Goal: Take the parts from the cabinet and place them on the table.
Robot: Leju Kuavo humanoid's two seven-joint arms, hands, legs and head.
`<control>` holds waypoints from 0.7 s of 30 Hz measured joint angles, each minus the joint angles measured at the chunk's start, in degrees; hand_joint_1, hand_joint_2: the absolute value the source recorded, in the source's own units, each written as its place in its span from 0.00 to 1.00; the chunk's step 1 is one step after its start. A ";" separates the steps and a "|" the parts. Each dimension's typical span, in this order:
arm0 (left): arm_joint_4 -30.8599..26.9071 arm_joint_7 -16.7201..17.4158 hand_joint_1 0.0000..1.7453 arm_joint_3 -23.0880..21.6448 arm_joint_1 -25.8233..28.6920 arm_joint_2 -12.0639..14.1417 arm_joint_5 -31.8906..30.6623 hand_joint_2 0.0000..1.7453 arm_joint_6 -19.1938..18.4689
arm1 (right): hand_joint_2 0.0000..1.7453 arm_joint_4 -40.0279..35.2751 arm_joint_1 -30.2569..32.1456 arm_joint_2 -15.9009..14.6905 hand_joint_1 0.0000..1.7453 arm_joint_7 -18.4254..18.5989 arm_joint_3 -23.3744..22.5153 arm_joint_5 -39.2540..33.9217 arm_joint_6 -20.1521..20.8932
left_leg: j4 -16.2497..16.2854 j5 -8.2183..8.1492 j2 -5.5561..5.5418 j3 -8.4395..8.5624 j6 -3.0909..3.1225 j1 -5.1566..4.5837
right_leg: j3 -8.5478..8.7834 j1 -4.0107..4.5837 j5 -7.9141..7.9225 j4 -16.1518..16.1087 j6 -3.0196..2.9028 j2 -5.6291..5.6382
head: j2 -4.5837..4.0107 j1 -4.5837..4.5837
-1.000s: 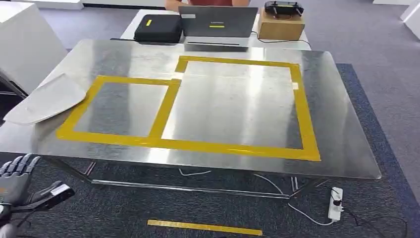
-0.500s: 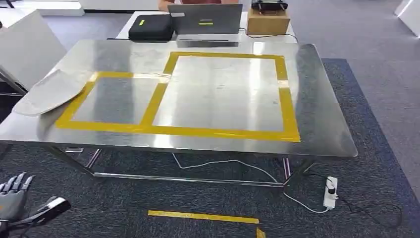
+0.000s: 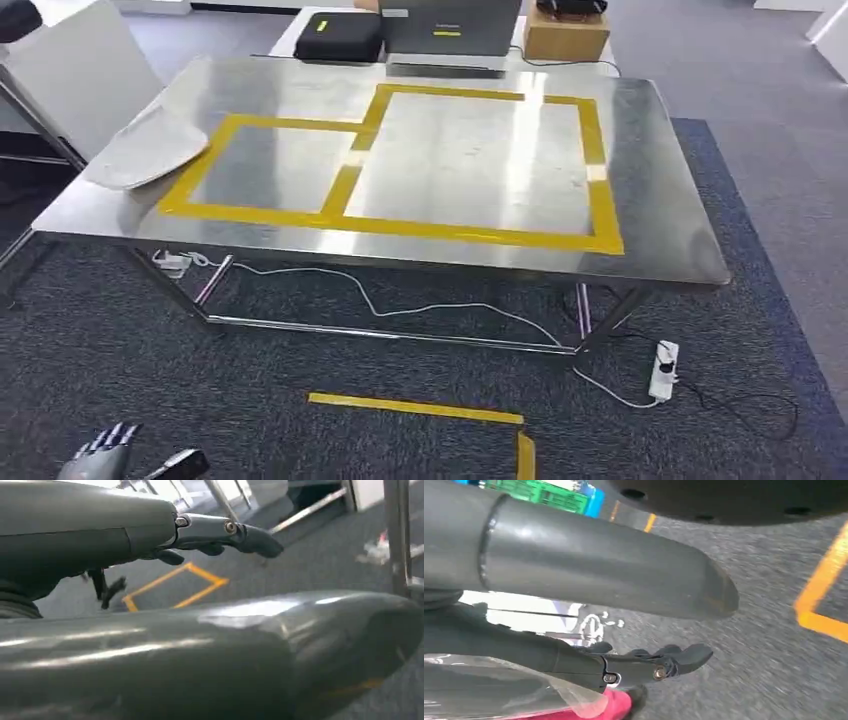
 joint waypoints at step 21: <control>4.91 0.63 0.00 2.01 2.70 -4.30 2.03 0.00 -4.81 | 0.00 0.15 -0.16 0.09 0.00 -1.09 -0.02 -0.74 -1.53 | 7.70 -1.95 -0.18 0.51 -3.10 0.02 | 7.40 0.39 9.19 -12.44 -3.09 -0.72 | 0.00 -0.11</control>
